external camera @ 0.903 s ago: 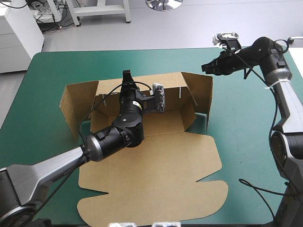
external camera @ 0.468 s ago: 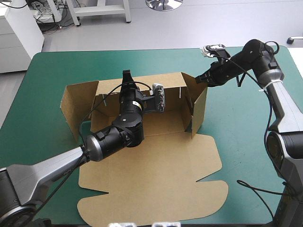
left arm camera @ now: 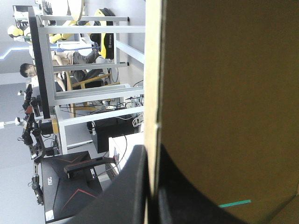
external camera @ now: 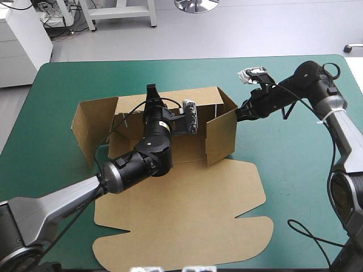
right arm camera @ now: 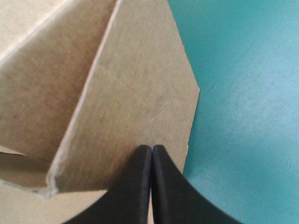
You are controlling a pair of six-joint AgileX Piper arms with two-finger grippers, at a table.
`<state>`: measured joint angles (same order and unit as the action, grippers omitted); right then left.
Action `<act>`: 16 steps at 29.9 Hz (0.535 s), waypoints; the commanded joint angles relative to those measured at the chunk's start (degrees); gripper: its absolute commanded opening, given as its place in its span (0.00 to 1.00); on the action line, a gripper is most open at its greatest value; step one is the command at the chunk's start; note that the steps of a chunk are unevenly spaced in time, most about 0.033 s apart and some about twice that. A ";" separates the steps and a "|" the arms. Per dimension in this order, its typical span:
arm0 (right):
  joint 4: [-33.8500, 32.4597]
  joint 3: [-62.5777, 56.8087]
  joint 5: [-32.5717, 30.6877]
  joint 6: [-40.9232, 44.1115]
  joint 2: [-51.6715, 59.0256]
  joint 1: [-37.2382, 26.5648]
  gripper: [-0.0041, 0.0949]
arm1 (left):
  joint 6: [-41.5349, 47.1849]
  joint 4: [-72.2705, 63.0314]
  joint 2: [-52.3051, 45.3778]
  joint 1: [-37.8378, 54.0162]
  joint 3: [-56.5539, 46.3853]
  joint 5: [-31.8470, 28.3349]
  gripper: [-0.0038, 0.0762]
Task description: Fold the box
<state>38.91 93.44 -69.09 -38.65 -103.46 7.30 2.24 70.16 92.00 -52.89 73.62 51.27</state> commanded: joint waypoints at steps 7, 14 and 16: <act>9.05 -10.91 13.58 -16.84 7.97 -0.08 0.02 | 1.42 2.55 -2.04 -0.19 1.48 -0.44 0.04; 8.84 -12.06 8.12 -22.01 7.57 -0.08 0.06 | 1.42 2.55 -2.04 -0.19 1.48 -0.44 0.04; 8.84 -11.96 5.47 -22.88 7.57 -0.08 0.14 | 1.42 2.55 -2.04 -0.19 1.48 -0.56 0.04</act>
<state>44.88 80.10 -60.10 -59.14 -98.67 7.30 2.57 70.16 92.00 -52.89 73.62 51.27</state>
